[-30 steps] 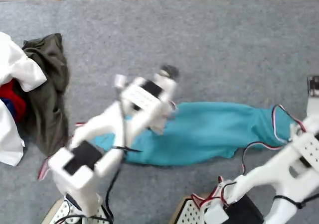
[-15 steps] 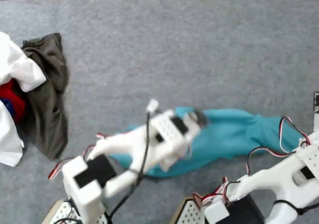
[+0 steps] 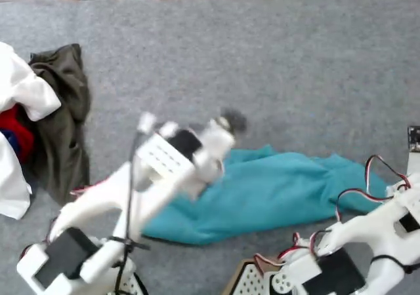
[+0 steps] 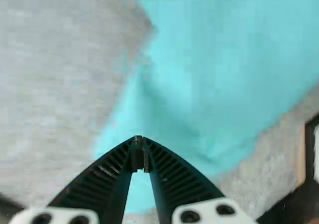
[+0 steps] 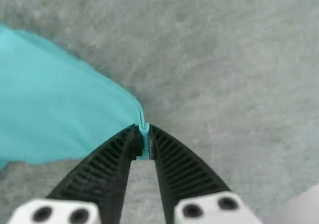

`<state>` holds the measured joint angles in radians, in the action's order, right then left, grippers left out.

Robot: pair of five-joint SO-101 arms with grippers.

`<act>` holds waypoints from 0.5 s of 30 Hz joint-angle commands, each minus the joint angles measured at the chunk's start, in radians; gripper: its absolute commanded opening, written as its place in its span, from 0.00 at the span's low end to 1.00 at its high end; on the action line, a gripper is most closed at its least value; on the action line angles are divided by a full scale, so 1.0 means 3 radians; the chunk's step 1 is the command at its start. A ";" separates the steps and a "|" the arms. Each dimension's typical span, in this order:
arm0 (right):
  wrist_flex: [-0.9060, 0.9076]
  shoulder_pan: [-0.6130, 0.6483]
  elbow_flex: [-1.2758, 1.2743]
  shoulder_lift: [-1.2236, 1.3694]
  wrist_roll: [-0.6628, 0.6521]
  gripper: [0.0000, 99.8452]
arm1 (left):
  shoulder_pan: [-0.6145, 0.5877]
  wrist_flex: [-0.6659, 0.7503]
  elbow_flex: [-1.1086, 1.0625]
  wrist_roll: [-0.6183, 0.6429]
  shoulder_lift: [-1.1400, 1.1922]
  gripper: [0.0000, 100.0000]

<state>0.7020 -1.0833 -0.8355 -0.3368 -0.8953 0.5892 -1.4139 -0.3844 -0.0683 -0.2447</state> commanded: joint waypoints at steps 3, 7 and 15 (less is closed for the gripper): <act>-0.0046 0.0041 0.0228 0.0335 -0.0010 0.01 | -0.0381 0.0143 0.0959 0.0650 0.0077 0.03; -0.0066 0.0046 0.0233 0.0652 -0.0005 0.01 | -0.0350 0.0619 0.1240 0.1427 0.0747 0.03; -0.0077 0.0041 0.0253 0.1056 -0.0005 0.01 | -0.0069 0.0230 0.2442 0.2199 0.2276 0.14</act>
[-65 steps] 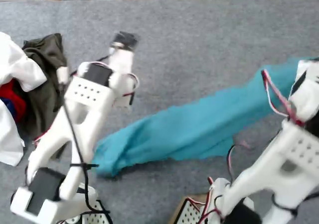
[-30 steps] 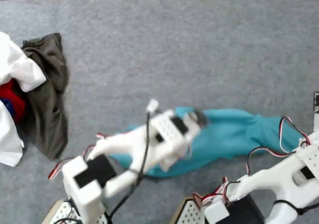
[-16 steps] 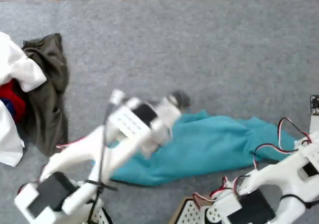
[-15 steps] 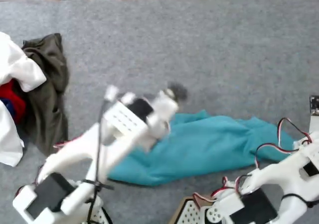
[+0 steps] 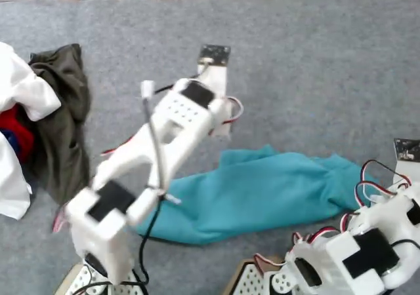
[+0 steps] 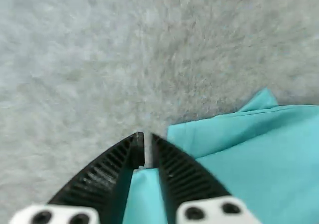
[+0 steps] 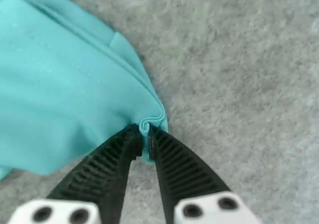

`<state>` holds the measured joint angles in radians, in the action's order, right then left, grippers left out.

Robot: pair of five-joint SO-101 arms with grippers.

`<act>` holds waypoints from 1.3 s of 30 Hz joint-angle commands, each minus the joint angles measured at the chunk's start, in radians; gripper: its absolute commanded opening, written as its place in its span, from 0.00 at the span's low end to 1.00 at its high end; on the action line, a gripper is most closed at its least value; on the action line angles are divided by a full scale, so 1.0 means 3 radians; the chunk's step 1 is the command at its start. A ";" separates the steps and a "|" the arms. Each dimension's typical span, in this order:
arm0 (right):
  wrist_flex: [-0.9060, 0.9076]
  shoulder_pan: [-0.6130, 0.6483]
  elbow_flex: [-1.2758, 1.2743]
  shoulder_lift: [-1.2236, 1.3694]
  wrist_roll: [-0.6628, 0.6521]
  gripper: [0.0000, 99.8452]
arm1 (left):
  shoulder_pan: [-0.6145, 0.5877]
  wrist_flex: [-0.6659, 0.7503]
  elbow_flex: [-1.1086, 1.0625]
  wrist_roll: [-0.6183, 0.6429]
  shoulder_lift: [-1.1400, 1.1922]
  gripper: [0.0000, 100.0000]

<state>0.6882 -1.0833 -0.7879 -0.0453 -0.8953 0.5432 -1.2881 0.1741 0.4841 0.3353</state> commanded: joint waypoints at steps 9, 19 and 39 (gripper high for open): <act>-0.0205 0.0031 0.0049 0.0166 -0.0005 0.01 | 0.0120 -0.0951 0.2033 0.0854 0.1391 0.19; -0.0210 0.0036 0.0049 0.0166 -0.0005 0.01 | 0.0141 -0.1478 0.2887 0.1115 0.2133 0.19; -0.0210 0.0041 0.0054 0.0166 -0.0005 0.01 | 0.0509 -0.1570 0.3097 0.1115 0.2332 0.19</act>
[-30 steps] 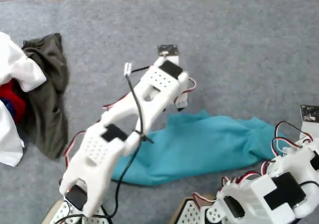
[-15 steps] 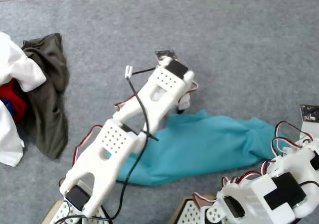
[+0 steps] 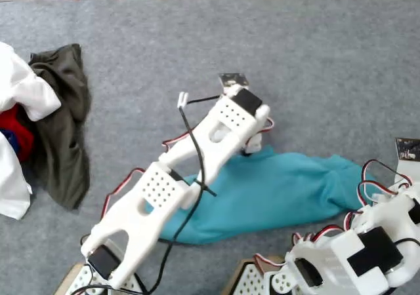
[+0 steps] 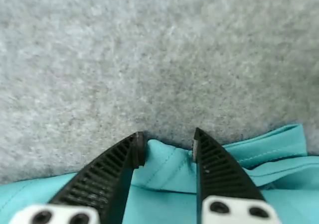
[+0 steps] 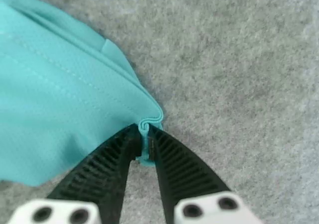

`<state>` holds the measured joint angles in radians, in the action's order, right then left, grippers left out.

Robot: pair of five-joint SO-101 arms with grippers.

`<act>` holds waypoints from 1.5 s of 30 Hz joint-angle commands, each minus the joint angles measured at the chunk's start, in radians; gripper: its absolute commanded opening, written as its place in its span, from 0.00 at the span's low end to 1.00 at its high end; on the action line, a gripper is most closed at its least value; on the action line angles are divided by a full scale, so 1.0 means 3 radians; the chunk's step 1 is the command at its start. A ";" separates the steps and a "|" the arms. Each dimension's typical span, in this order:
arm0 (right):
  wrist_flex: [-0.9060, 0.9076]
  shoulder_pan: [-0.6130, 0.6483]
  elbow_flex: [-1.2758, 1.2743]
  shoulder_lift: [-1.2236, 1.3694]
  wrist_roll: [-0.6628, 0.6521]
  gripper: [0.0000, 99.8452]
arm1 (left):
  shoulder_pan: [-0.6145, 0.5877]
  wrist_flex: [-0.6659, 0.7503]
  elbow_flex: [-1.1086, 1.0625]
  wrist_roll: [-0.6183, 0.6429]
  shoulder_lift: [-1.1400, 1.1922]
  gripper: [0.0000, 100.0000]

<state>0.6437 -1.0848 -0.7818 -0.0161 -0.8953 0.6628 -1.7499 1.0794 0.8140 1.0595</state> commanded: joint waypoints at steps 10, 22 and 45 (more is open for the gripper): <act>-0.0061 0.0046 0.0033 0.0069 -0.0005 0.01 | 0.0084 0.0046 0.0115 0.0010 -0.0072 0.03; 0.0179 0.0215 0.0376 -0.0161 0.0404 0.01 | -0.0667 -0.0036 0.1593 -0.0378 -0.0174 0.03; 0.1447 0.1672 0.4514 -0.1174 0.2608 0.01 | -0.1670 0.0133 0.1573 -0.1862 -0.3493 0.03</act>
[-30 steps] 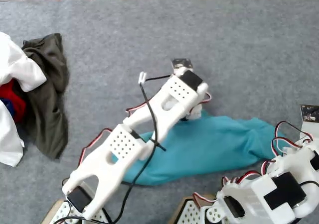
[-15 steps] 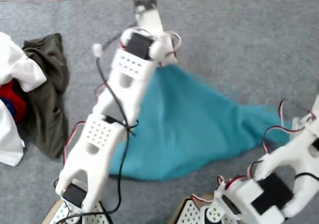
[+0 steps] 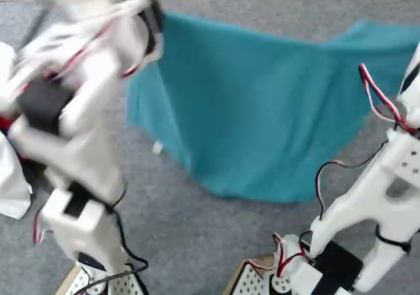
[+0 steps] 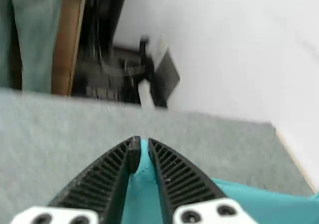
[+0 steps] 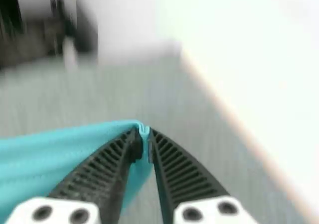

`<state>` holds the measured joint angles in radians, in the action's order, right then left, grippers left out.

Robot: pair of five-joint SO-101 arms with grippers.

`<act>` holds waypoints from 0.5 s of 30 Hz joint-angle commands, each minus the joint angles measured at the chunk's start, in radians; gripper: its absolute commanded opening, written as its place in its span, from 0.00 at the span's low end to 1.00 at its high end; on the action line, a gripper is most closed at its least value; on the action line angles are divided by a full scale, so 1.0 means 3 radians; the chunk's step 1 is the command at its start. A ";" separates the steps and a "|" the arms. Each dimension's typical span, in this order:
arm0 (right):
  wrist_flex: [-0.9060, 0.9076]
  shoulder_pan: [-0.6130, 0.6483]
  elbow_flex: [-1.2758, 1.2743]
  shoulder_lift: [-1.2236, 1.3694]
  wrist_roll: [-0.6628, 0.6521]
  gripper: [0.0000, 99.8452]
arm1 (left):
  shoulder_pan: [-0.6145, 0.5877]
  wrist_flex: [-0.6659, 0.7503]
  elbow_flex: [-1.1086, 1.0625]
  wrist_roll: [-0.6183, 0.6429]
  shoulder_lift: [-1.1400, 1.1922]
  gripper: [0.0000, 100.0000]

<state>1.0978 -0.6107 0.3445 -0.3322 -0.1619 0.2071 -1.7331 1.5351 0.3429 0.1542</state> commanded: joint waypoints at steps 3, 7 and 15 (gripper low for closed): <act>-0.0066 0.0235 0.1327 -0.0141 0.0189 0.01 | -0.0330 0.0056 0.0054 -0.0501 -0.0829 0.03; 0.0097 0.0358 0.2094 -0.0141 0.0184 0.01 | -0.0688 -0.0010 -0.0069 -0.0624 -0.1279 0.03; 0.0644 0.0435 0.3521 -0.0141 0.0153 0.01 | -0.1087 -0.0082 -0.1138 -0.0624 -0.2486 0.03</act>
<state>1.2589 -0.4849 1.2635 -0.3690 -0.1112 -0.0921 -1.7545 1.3111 0.1634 -0.4672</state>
